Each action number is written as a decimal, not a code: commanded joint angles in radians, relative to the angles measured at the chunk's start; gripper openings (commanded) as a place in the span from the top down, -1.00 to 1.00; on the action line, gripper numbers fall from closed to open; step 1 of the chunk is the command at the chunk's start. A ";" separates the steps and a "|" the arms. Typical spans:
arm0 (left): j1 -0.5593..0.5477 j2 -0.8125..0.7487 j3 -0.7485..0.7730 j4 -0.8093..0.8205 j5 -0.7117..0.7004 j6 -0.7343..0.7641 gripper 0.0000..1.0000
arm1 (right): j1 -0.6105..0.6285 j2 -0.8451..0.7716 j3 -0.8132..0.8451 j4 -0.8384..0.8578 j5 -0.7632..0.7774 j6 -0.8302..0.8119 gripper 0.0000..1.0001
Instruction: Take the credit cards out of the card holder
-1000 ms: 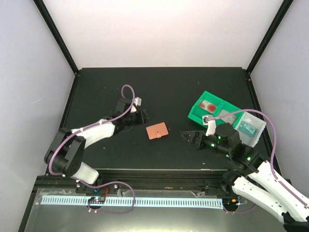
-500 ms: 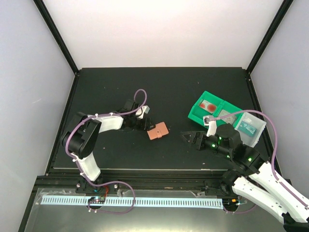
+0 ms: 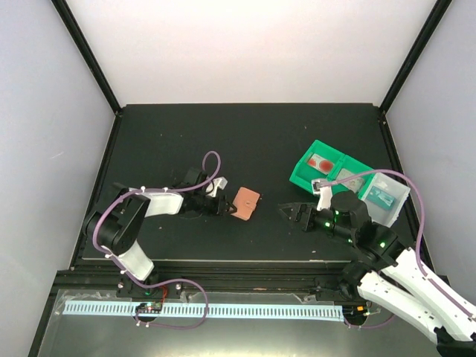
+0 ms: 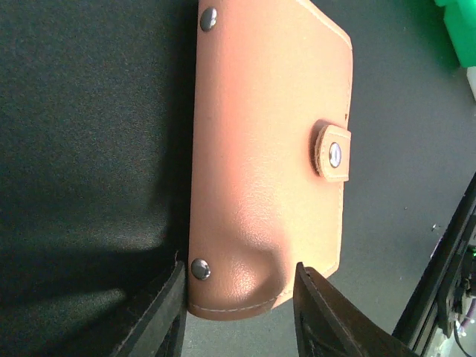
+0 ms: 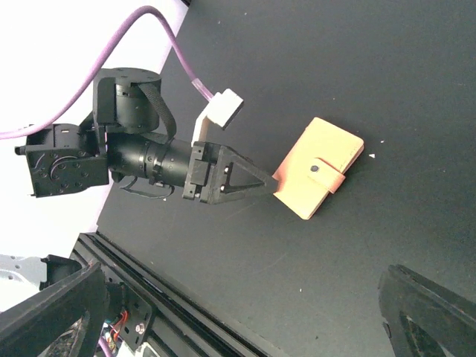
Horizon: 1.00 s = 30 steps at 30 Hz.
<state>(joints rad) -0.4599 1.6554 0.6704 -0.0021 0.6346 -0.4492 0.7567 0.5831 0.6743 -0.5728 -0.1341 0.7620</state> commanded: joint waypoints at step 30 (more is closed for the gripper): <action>-0.042 -0.189 -0.269 0.254 -0.062 -0.318 0.97 | -0.006 0.097 -0.061 0.093 -0.084 0.042 -0.63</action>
<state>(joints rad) -0.4736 1.5524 0.4694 0.2222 0.6315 -0.6861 0.7567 0.6502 0.6350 -0.5243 -0.1822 0.7757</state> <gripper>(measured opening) 0.061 0.850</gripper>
